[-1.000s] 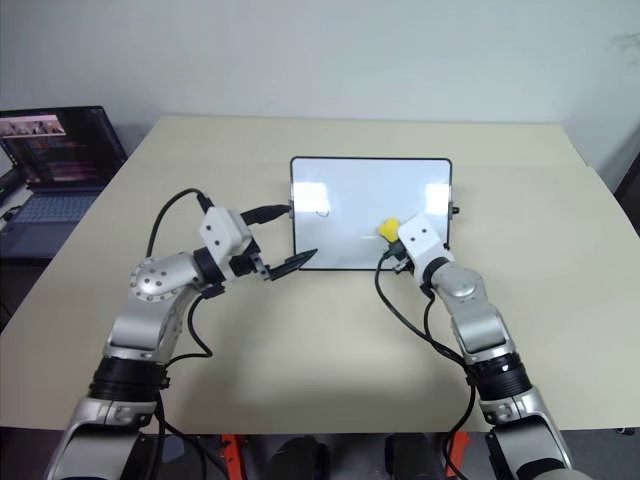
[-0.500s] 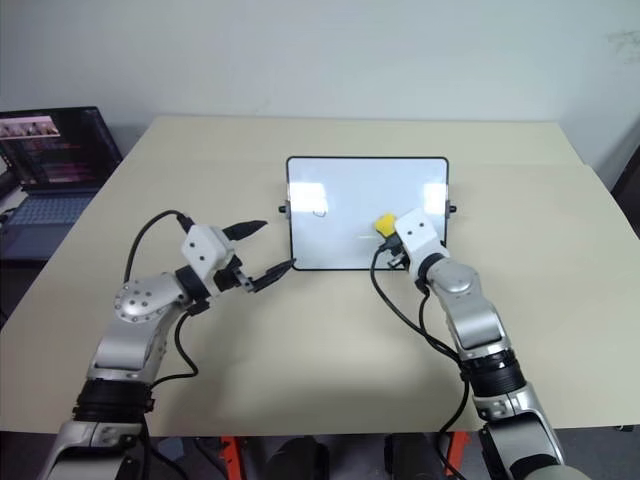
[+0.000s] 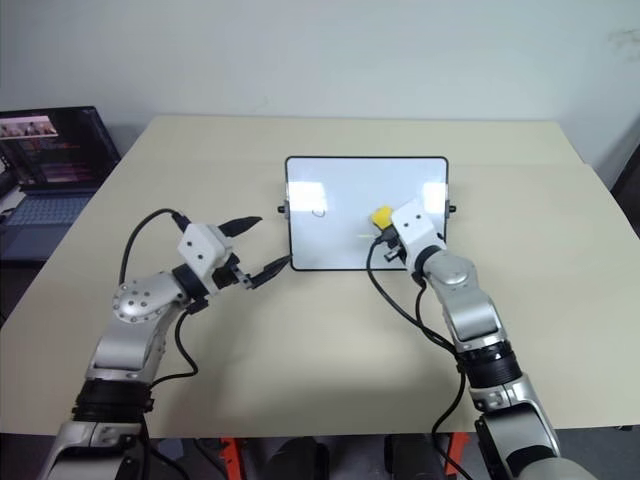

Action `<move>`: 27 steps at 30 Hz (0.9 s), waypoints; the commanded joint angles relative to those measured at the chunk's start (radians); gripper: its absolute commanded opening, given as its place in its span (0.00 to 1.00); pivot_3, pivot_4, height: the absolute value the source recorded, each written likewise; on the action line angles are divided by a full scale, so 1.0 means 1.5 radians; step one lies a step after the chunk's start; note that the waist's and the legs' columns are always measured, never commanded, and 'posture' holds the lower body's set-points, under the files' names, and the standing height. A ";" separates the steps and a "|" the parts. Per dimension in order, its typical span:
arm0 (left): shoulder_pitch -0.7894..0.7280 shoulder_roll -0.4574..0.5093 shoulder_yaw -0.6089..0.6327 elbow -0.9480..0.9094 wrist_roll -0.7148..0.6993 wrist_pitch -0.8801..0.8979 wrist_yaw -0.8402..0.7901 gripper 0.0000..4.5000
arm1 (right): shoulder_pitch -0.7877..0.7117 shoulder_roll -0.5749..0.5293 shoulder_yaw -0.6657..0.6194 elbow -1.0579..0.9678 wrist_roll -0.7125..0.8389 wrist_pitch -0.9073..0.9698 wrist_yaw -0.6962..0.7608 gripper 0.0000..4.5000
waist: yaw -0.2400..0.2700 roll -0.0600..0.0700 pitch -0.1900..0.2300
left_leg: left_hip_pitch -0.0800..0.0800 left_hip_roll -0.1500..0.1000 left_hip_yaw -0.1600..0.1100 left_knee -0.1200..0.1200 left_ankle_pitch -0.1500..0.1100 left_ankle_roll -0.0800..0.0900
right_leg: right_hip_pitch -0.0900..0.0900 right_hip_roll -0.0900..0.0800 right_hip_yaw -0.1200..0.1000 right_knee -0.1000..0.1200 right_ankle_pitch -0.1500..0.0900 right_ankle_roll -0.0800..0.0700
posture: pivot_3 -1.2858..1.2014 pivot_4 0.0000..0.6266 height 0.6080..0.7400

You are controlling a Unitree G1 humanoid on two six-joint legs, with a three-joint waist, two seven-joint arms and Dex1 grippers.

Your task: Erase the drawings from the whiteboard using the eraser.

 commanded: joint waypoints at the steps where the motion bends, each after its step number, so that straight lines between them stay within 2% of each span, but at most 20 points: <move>1: -0.012 0.009 0.014 -0.007 0.001 -0.014 0.004 1.00 | -0.022 0.003 -0.002 -0.016 0.002 -0.015 0.003 0.27 | 0.000 0.000 0.000 | 0.000 0.000 0.000 0.000 0.000 0.000 | 0.000 0.000 0.000 0.000 0.000 0.000 | 0.52 0.24 1.00; 8: -0.015 0.007 0.010 -0.008 0.000 -0.016 0.001 1.00 | -0.053 0.020 0.011 -0.014 0.001 -0.024 0.007 0.27 | -0.001 0.000 0.000 | 0.000 0.000 0.000 0.000 0.000 0.000 | 0.000 0.000 0.000 0.000 0.000 0.000 | 0.52 0.24 1.00; 14: -0.018 0.004 0.007 -0.006 0.000 -0.019 -0.001 1.00 | -0.092 0.064 0.026 0.015 -0.001 -0.033 -0.007 0.27 | -0.001 0.000 0.000 | 0.000 0.000 0.000 0.000 0.000 0.000 | 0.000 0.000 0.000 0.000 0.000 0.000 | 0.52 0.24 1.00; 21: -0.023 -0.003 0.001 0.005 0.000 -0.028 -0.005 1.00 | -0.149 0.136 0.052 0.089 -0.006 -0.070 -0.027 0.27 | -0.001 0.000 0.000 | 0.000 0.000 0.000 0.000 0.000 0.000 | -0.001 0.000 0.000 0.001 0.000 0.000 | 0.52 0.24 1.00; 27: -0.026 -0.004 -0.001 0.007 0.000 -0.032 -0.006 1.00 | -0.180 0.167 0.064 0.162 -0.013 -0.125 -0.032 0.27 | -0.001 0.000 0.000 | -0.001 0.000 0.000 0.000 0.000 0.000 | -0.002 0.000 0.000 0.001 0.000 0.000 | 0.52 0.24 1.00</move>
